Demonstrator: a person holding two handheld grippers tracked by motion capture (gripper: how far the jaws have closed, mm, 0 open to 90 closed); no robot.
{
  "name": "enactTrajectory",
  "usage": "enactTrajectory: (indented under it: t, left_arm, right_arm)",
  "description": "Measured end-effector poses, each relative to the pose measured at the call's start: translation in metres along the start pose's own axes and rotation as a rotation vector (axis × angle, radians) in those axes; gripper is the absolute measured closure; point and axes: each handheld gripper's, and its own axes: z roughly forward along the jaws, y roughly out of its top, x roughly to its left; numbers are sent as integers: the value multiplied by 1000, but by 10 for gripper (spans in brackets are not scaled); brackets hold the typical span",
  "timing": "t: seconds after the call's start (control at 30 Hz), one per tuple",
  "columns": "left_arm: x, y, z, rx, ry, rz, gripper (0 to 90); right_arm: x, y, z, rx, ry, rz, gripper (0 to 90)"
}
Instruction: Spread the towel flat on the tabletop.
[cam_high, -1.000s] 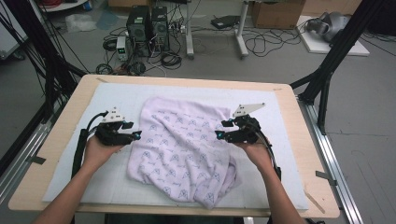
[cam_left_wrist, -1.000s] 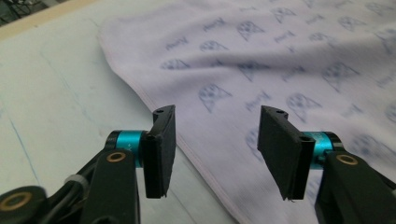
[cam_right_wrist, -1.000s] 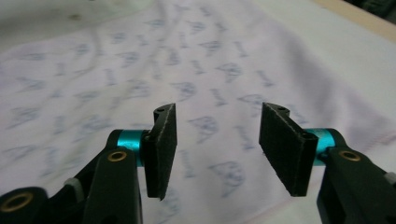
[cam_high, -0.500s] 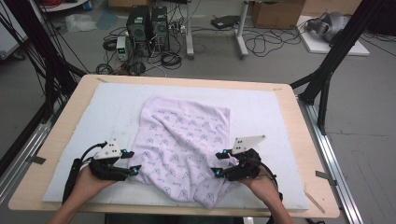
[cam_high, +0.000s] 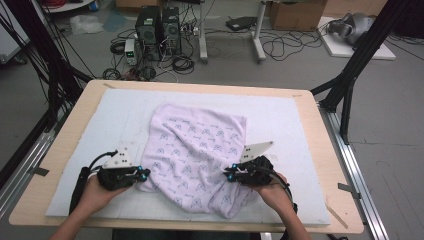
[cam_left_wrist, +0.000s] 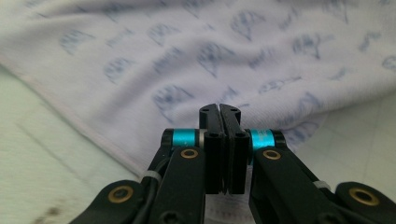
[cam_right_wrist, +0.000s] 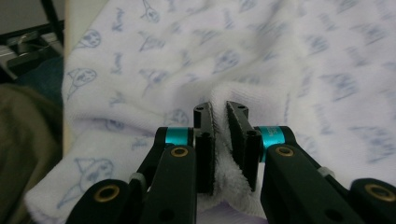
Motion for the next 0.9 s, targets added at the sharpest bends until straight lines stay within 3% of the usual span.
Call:
enactTrajectory:
  t: [0.1,0.13,0.17,0.23,0.3,0.37,0.47,0.53,0.63,0.73,0.9]
  left_arm:
    - [19,13,0,-21,45,-40,884]
    - [19,13,0,-21,45,-40,883]
    - [30,22,4,-34,92,-68,883]
    - [41,31,12,-64,131,-101,883]
    - [51,39,25,-65,159,-135,883]
    - [59,45,40,-54,196,-145,883]
    - [70,47,58,-25,202,-168,876]
    - [73,45,61,-15,190,-184,849]
    - [72,44,52,-19,166,-192,743]
    - [66,43,34,-71,163,-172,667]
    - [48,38,8,-88,129,-127,584]
  right_arm:
    - [-17,9,-6,-6,-60,23,821]
    - [-25,11,-8,-17,-81,41,821]
    - [-33,13,-9,-23,-104,56,821]
    - [-51,14,-10,-29,-148,87,821]
    - [-69,13,-6,-29,-157,138,820]
    - [-85,9,3,-6,-185,159,819]
    - [-103,-2,18,31,-196,215,800]
    - [-108,-7,23,47,-183,252,749]
    - [-104,-6,16,14,-183,249,679]
    - [-94,-2,3,-25,-183,209,645]
    - [-64,1,-21,-58,-172,127,612]
